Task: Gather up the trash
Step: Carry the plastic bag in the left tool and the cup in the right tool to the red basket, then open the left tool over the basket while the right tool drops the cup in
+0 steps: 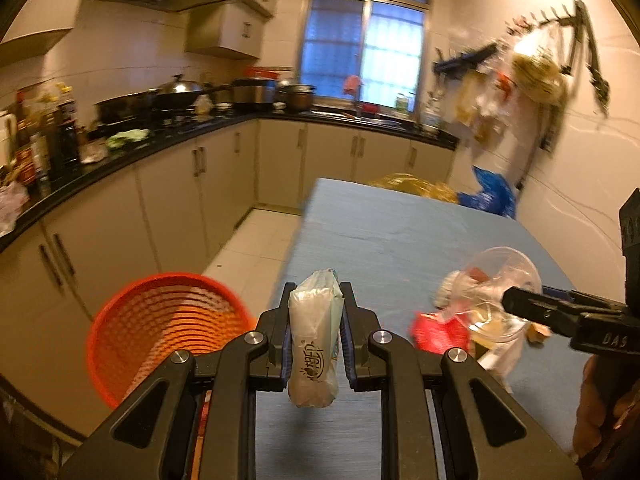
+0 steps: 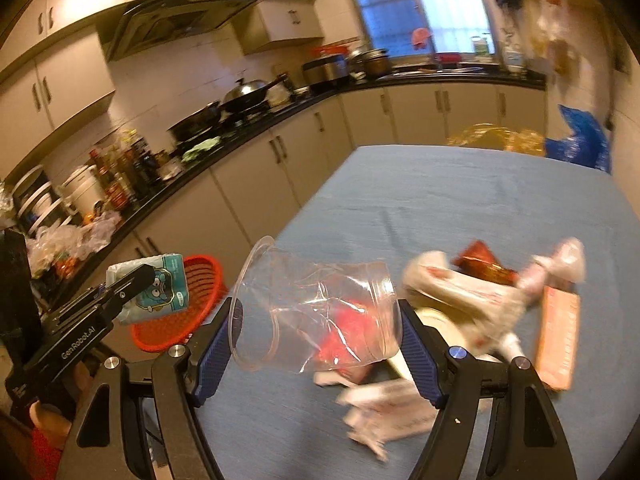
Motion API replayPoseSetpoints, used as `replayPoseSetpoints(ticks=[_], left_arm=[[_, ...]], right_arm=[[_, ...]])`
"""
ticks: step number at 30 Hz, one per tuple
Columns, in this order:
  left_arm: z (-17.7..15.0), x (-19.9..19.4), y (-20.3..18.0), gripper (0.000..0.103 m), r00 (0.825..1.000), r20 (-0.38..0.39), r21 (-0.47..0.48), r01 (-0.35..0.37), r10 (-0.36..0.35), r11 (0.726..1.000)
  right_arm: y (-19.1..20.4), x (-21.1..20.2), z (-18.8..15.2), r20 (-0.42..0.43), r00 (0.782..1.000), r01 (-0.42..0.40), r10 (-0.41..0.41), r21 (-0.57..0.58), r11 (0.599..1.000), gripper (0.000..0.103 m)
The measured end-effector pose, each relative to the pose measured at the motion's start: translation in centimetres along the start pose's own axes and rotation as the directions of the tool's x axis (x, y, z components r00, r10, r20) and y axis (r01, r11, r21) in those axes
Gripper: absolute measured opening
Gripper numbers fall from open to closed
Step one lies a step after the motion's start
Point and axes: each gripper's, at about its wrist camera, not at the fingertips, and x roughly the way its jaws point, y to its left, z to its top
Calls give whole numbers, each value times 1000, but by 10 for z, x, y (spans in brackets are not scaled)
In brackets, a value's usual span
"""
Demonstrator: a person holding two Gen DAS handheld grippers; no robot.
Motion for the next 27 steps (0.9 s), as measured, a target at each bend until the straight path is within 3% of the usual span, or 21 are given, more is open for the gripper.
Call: replayPoseSetpoints(ticks=[6,12,20,27], left_arm=[[-2,-7,58,18,995,6,-85,-98,99,992],[-13,1,107,18,988,-36,-154,-157,153,976],[-29,15,129,18,984,-80,-177,-169,157,970],[-30,18,135,19,981,-90,-163,-183,170,969]], right_arm=[[41,33,18,-63,994,-90,87,-39,995,80],[87,74,24,-148,977,-162,151,-68,984,80],[136,133,32,-247,944,-239,219,-53,970,81],[156,170,32,-281,932,-250,231,-36,967,81]])
